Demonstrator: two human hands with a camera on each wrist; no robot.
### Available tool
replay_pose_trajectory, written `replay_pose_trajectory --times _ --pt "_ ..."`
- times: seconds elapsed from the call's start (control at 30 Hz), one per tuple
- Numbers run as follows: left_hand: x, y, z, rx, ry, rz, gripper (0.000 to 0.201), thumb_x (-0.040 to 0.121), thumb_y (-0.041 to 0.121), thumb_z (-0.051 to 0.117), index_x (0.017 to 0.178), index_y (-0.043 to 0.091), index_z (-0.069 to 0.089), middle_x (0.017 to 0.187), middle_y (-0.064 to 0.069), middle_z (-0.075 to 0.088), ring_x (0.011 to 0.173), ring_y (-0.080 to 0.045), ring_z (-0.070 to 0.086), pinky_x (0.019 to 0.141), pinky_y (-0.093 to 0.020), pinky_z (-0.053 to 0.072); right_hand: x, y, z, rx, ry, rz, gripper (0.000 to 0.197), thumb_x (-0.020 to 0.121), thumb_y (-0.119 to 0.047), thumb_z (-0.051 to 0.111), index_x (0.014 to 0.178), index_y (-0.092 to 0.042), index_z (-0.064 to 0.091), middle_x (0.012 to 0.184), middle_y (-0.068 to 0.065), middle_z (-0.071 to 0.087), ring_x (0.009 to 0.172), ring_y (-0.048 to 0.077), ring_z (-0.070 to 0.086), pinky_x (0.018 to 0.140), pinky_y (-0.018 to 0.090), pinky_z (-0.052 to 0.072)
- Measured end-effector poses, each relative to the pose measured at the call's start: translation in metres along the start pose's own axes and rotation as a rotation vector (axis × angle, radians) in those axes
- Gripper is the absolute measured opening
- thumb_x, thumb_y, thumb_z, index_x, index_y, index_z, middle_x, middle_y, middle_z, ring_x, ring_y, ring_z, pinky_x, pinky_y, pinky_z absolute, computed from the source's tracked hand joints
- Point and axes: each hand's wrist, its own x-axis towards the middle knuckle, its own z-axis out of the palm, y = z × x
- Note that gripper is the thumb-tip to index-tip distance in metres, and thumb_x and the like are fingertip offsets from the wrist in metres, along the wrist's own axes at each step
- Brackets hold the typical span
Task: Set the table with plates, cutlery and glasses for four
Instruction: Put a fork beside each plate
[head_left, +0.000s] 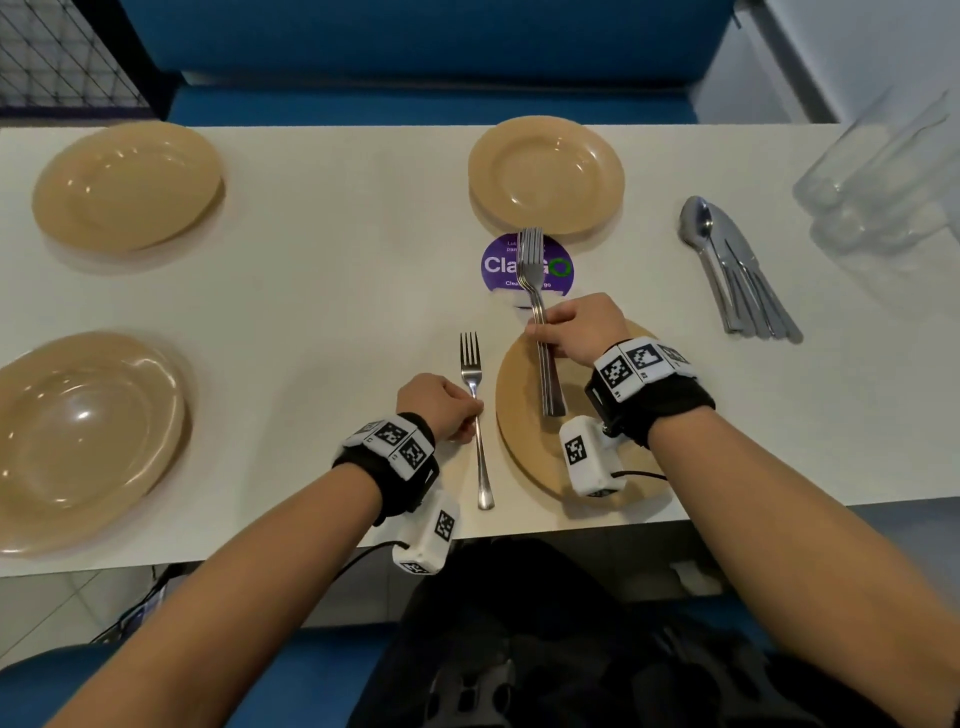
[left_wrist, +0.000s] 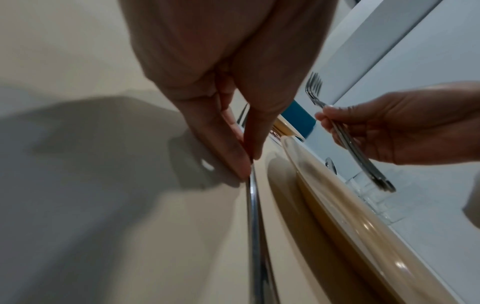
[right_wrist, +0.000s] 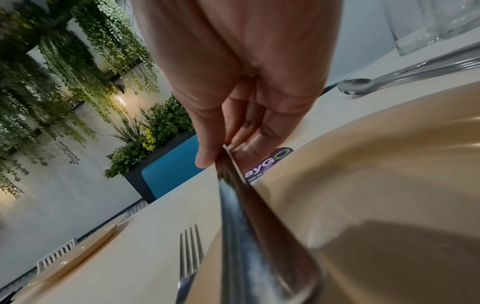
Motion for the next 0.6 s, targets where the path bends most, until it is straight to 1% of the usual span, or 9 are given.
replay_pose_trajectory --times 0.07,0.13,0.2,0.33,0.43,0.5,0.6 --pt "-0.0012 0.0013 0.0013 -0.004 0.033 0.003 0.019 0.078 0.009 0.074 0.064 0.011 0.062 0.073 -0.015 0.07 0.06 -0.024 0.066 0.074 -0.035 0.06 -0.0025 0.0016 -0.0028 0.009 0.008 0.001 0.019 0.076 -0.021 0.076 0.093 -0.012 0.075 0.088 0.008 0.073 0.086 0.023 0.07 0.086 0.041 0.056" --pt "-0.0025 0.0032 0.0026 0.0 0.068 0.009 0.015 0.073 0.007 0.078 0.071 0.012 0.063 0.078 -0.014 0.072 0.067 -0.025 0.07 0.074 -0.036 0.06 -0.0045 0.0018 -0.0046 0.007 0.008 -0.005 0.019 0.077 -0.021 0.076 0.094 -0.012 0.075 0.089 0.008 0.073 0.086 0.023 0.07 0.086 0.04 0.056" --pt "-0.0043 0.0043 0.0047 0.012 0.072 0.01 0.019 0.072 0.005 0.078 0.08 0.012 0.063 0.084 -0.013 0.072 0.074 -0.025 0.072 0.075 -0.034 0.06 -0.0059 0.0017 -0.0059 0.007 0.003 -0.01 0.02 0.078 -0.022 0.076 0.095 -0.012 0.074 0.089 0.007 0.073 0.086 0.023 0.07 0.086 0.039 0.057" --pt "-0.0066 0.0038 0.0099 0.028 0.053 0.008 0.022 0.074 0.004 0.077 0.092 0.01 0.065 0.087 -0.013 0.071 0.074 -0.024 0.072 0.071 -0.028 0.06 -0.0054 0.0013 -0.0067 -0.001 -0.004 -0.018 0.022 0.078 -0.021 0.075 0.098 -0.012 0.074 0.091 0.008 0.073 0.085 0.023 0.07 0.085 0.039 0.057" --pt "-0.0076 0.001 0.0106 0.043 0.063 0.016 0.022 0.074 0.004 0.077 0.091 0.01 0.065 0.087 -0.013 0.072 0.076 -0.025 0.073 0.072 -0.029 0.06 -0.0025 0.0018 -0.005 0.0 -0.01 -0.016 0.024 0.077 -0.022 0.076 0.098 -0.012 0.074 0.092 0.008 0.073 0.087 0.023 0.07 0.086 0.04 0.057" --pt "-0.0081 -0.0005 0.01 0.038 0.07 0.019 0.023 0.073 0.003 0.077 0.092 0.01 0.065 0.088 -0.013 0.071 0.076 -0.025 0.073 0.069 -0.027 0.06 -0.0011 0.0027 -0.0038 -0.004 -0.011 -0.016 0.024 0.076 -0.023 0.076 0.098 -0.012 0.074 0.092 0.008 0.074 0.088 0.023 0.07 0.087 0.04 0.056" --pt "-0.0075 -0.0022 0.0093 0.03 0.08 0.021 0.022 0.073 0.003 0.077 0.088 0.011 0.064 0.089 -0.013 0.071 0.076 -0.025 0.073 0.073 -0.032 0.06 -0.0001 0.0031 -0.0028 -0.01 -0.019 -0.012 0.025 0.076 -0.023 0.077 0.099 -0.012 0.074 0.093 0.007 0.073 0.088 0.023 0.07 0.088 0.04 0.056"
